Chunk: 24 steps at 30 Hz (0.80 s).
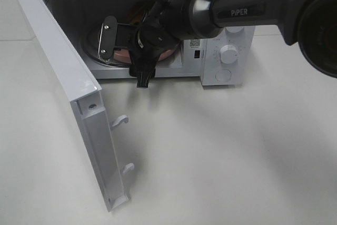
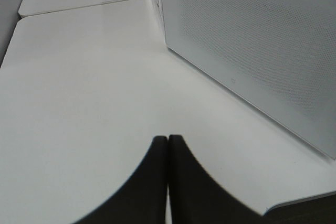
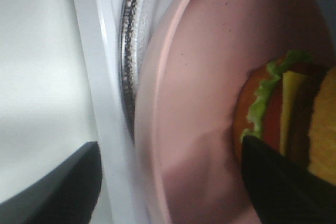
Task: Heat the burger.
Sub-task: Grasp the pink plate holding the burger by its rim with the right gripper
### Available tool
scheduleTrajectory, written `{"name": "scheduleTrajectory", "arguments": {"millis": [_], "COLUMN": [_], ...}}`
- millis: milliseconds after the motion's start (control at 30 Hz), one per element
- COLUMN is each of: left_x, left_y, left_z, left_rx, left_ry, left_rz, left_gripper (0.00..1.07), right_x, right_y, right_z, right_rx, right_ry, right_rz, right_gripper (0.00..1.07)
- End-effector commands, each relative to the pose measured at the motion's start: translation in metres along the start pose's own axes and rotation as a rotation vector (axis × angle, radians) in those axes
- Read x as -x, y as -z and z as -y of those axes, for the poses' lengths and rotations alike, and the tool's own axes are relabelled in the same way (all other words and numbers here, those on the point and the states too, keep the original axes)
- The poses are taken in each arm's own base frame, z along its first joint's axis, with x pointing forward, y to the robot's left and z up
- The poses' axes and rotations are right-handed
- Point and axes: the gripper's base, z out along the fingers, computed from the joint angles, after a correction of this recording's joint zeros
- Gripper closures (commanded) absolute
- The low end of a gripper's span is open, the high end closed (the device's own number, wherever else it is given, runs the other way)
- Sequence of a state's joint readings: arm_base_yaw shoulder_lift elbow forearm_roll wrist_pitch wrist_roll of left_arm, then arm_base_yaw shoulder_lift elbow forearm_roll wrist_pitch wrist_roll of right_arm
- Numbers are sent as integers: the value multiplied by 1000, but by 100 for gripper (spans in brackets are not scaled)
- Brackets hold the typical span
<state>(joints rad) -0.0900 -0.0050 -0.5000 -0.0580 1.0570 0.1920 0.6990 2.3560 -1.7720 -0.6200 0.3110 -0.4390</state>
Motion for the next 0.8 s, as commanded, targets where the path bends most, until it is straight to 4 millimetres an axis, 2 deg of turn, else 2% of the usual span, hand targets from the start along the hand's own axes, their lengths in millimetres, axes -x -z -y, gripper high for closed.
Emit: {"name": "scheduleTrajectory", "arguments": {"millis": [33, 267, 467, 633, 800], "left_x": [-1, 0, 0, 0, 0], "left_y": [2, 2, 2, 2, 2], "left_z": [0, 0, 0, 0, 0], "left_rx": [8, 8, 8, 8, 8], "left_ry": [6, 7, 7, 7, 7], "left_rz": [32, 31, 31, 31, 31], "left_gripper": [106, 106, 106, 106, 106], "right_x": [-2, -5, -5, -5, -6], "right_y": [-6, -19, -22, -22, -22], "right_z": [-2, -14, -17, -17, -18], "right_rx": [4, 31, 40, 40, 45], "right_ry": [-21, -42, -58, -57, -53], "right_rz": [-4, -20, -10, -7, -19], "right_gripper": [36, 36, 36, 40, 50]}}
